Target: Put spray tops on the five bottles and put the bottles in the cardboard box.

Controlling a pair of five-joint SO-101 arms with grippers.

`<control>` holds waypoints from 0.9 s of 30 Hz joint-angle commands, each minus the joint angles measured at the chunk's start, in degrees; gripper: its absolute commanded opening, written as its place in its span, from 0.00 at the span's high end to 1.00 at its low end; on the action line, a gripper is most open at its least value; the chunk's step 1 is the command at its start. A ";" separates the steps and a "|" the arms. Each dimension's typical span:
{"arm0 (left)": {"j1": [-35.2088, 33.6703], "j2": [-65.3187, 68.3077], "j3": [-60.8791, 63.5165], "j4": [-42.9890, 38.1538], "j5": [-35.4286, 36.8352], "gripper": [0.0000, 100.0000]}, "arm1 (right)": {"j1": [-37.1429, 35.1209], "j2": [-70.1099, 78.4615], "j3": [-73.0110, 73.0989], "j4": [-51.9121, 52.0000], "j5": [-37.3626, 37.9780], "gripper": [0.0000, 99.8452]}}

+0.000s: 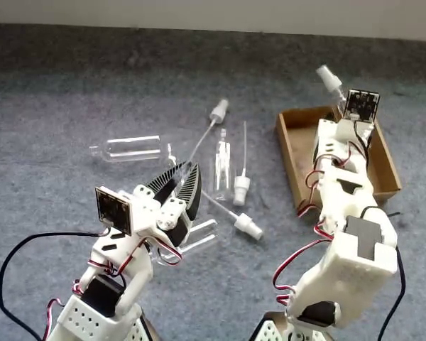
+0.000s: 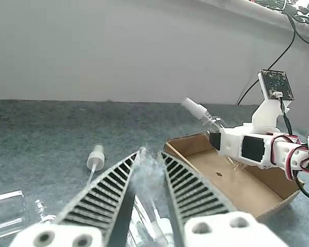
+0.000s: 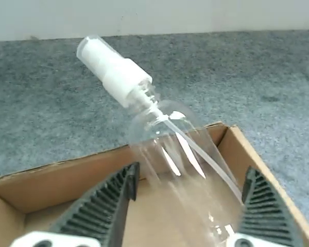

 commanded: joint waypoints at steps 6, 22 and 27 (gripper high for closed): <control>-0.66 -0.13 1.10 0.18 -0.18 0.99 | 0.57 -4.35 -0.22 -0.22 0.26 0.78; -0.66 -0.13 1.10 0.26 -0.18 0.99 | -2.24 -4.35 -0.66 11.47 6.68 0.70; -0.75 -0.13 1.10 0.26 -0.18 0.99 | -3.74 -4.70 -1.54 17.98 9.85 0.70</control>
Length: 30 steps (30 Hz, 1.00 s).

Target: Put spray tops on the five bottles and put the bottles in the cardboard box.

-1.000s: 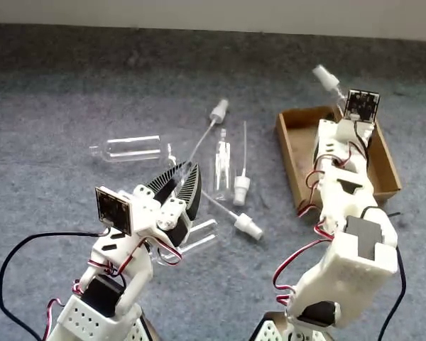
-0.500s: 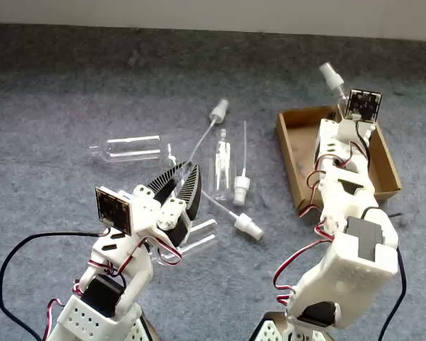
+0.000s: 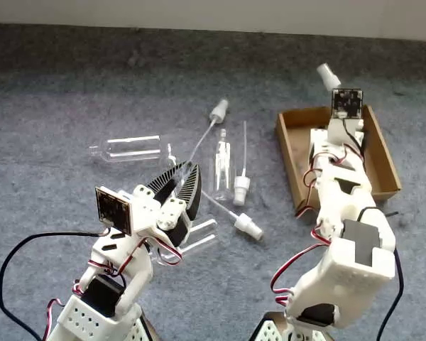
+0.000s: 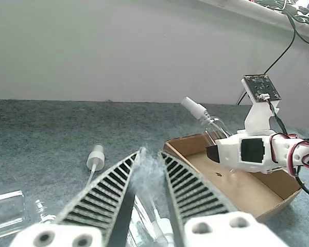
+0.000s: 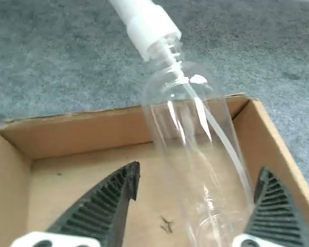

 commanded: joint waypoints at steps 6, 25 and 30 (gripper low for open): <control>-0.75 -0.57 1.10 1.67 -0.18 0.99 | -3.12 -2.24 -14.90 23.08 2.55 0.70; -0.66 -0.57 1.10 1.76 -0.18 0.99 | -4.53 19.21 -65.54 63.25 8.53 0.70; -0.66 -0.40 1.10 1.76 -0.18 0.99 | -4.35 27.56 -79.34 68.88 10.11 0.70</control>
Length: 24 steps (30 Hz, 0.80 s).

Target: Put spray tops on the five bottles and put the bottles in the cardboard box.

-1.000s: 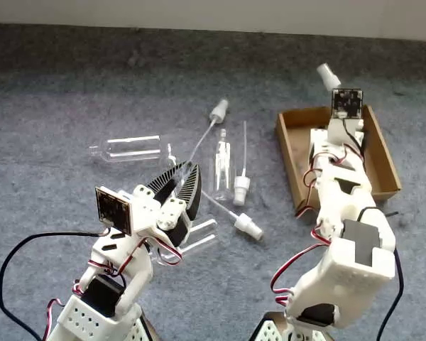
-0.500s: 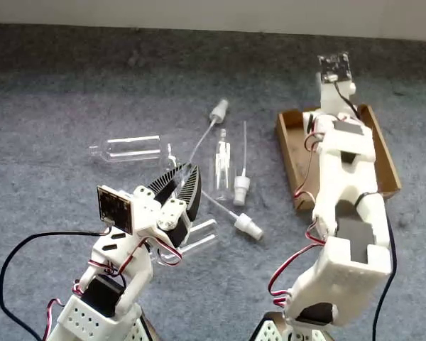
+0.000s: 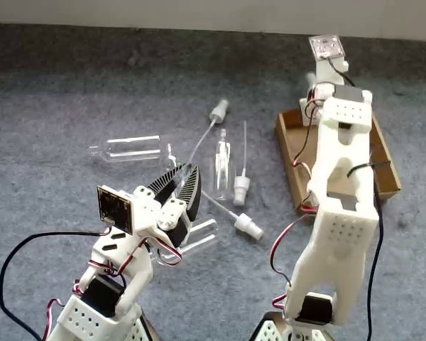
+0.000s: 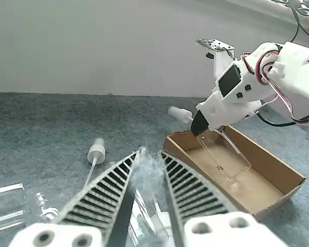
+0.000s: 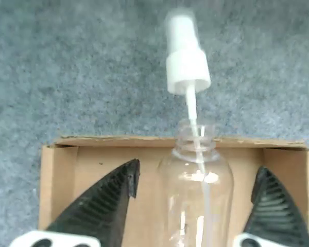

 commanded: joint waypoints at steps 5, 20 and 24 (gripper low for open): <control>-0.57 -0.31 1.10 0.26 -0.18 0.99 | 0.22 9.71 -20.09 8.40 3.25 0.70; -0.57 -0.31 1.10 0.26 -0.18 0.99 | 1.19 18.15 -36.53 16.75 9.32 0.79; -0.48 -0.31 1.10 0.26 -0.18 0.99 | 2.07 18.33 -36.79 19.03 9.41 0.78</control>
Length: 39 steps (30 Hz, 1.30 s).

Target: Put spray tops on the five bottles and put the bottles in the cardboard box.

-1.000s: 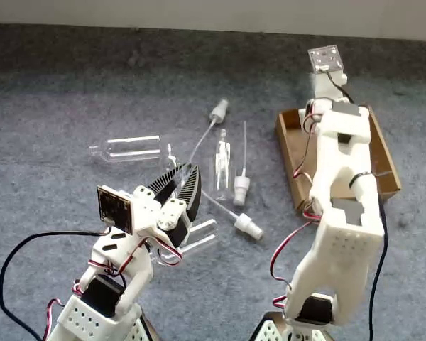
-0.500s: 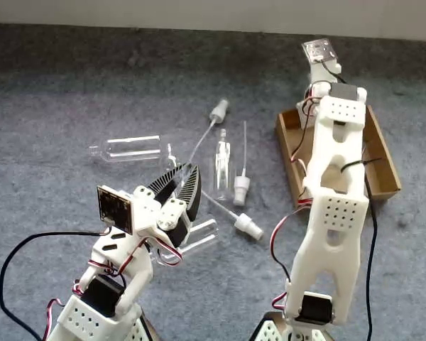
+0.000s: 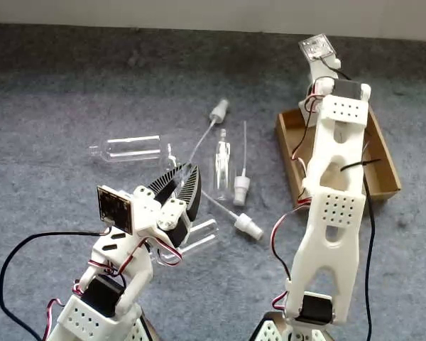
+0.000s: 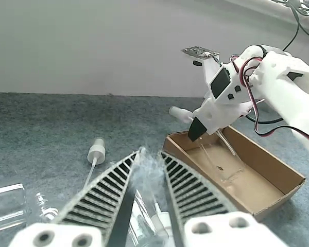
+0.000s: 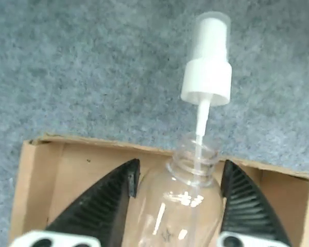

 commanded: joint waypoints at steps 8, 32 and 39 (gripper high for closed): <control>-0.48 -0.31 1.10 0.26 -0.18 0.99 | 2.07 -1.45 -3.47 3.12 0.70 0.78; -0.48 -0.31 1.10 0.26 -0.18 0.99 | 2.42 -1.45 -3.47 7.69 3.60 0.73; -0.57 -0.22 1.10 0.26 -0.18 0.99 | 2.42 -1.45 -3.74 7.69 3.78 0.91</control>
